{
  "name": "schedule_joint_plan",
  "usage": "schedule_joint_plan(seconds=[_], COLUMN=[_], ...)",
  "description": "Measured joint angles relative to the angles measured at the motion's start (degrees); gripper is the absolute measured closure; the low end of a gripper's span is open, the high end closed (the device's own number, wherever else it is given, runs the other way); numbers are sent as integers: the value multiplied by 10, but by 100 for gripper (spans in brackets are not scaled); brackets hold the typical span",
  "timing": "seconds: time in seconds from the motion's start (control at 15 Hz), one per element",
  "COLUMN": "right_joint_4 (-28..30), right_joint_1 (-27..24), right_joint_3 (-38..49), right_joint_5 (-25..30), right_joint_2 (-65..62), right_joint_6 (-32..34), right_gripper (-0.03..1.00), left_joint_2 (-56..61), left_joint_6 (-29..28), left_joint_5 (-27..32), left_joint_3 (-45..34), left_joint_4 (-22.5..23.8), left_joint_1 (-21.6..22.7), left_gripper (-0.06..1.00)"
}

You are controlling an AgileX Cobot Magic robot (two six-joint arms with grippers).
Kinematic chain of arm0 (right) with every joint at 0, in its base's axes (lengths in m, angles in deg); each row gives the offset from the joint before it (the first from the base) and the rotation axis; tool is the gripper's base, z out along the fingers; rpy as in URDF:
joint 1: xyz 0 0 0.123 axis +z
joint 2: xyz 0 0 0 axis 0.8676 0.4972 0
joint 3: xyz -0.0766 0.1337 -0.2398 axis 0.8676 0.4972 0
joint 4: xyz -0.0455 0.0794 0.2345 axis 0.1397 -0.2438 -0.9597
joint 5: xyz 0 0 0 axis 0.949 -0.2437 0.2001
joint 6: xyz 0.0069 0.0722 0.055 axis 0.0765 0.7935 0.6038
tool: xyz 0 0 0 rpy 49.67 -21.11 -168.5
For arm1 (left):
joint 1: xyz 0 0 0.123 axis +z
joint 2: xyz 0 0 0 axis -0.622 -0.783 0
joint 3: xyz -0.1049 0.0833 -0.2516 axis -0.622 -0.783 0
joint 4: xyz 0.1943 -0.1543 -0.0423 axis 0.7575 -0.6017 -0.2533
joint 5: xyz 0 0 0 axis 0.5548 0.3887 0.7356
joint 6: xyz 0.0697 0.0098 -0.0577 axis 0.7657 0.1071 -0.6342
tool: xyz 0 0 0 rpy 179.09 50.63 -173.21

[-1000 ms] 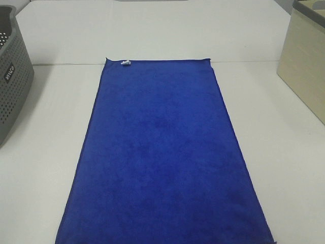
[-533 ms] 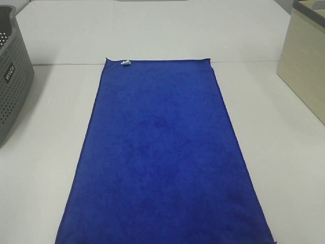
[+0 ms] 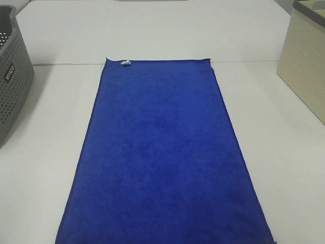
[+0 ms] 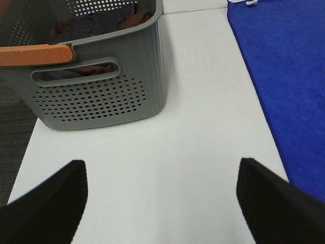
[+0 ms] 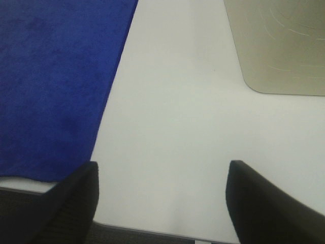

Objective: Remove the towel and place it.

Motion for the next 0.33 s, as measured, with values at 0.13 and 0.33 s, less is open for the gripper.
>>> schedule_joint_plan(seconds=[0.13, 0.33], right_joint_4=[0, 0], right_joint_1=[0, 0], right_joint_3=[0, 0], right_joint_5=[0, 0], right_joint_2=[0, 0], right_joint_6=[0, 0], right_gripper=[27, 27], left_joint_2=[0, 0], left_joint_6=[0, 0], left_joint_5=[0, 0], left_joint_3=[0, 0], left_joint_4=[0, 0], left_joint_1=[0, 0], left_gripper=[18, 18])
